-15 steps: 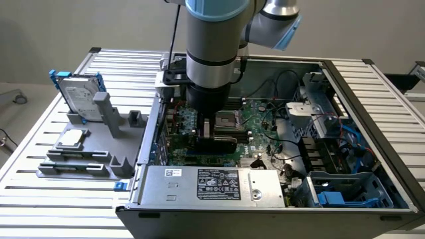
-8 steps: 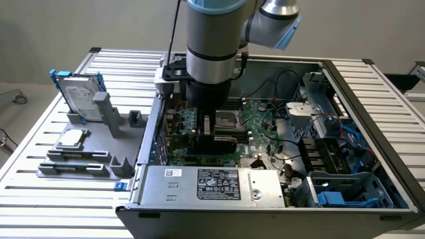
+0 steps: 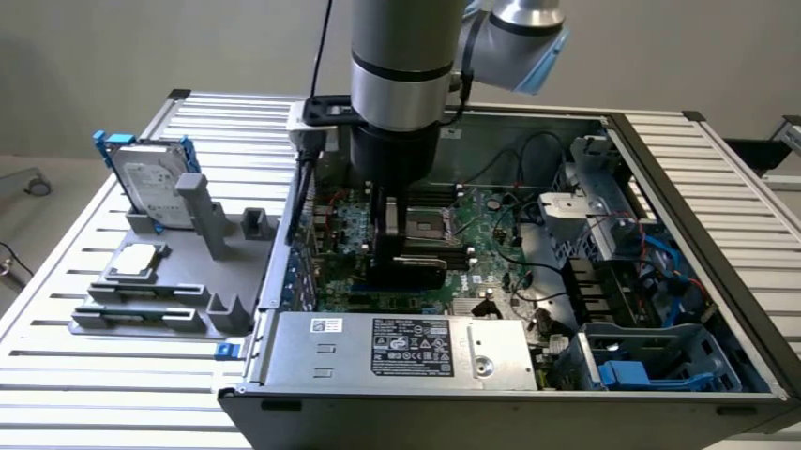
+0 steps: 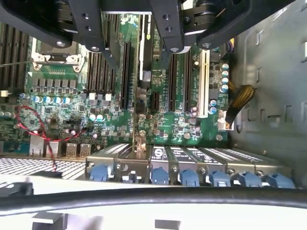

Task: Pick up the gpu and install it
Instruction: 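Insert the gpu into the slot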

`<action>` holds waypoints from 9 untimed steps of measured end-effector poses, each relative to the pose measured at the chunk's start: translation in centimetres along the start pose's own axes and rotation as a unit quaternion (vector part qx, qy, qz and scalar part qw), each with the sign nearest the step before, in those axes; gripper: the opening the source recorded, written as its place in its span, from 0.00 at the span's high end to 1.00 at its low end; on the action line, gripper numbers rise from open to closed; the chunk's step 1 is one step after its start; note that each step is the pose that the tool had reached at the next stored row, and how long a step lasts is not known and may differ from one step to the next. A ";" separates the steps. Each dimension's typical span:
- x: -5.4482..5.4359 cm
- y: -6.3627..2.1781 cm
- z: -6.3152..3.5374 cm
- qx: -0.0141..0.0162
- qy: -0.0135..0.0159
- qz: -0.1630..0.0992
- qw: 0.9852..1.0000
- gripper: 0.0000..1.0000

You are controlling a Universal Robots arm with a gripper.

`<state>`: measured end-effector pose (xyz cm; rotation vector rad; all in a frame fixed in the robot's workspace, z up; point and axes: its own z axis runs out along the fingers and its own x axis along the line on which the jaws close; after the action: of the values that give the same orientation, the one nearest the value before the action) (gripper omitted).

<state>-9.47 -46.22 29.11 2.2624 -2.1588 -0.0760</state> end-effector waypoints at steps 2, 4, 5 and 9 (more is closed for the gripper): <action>0.0 0.03 -0.89 0.000 0.000 0.000 1.000 0.54; 0.0 0.06 -1.77 0.000 0.000 -0.001 1.000 0.54; 0.0 0.07 -2.06 0.000 -0.001 -0.001 1.000 0.56; 0.0 0.08 -2.11 0.000 -0.005 -0.001 1.000 0.75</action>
<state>-9.46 -46.24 31.22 2.2685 -2.1614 -0.0876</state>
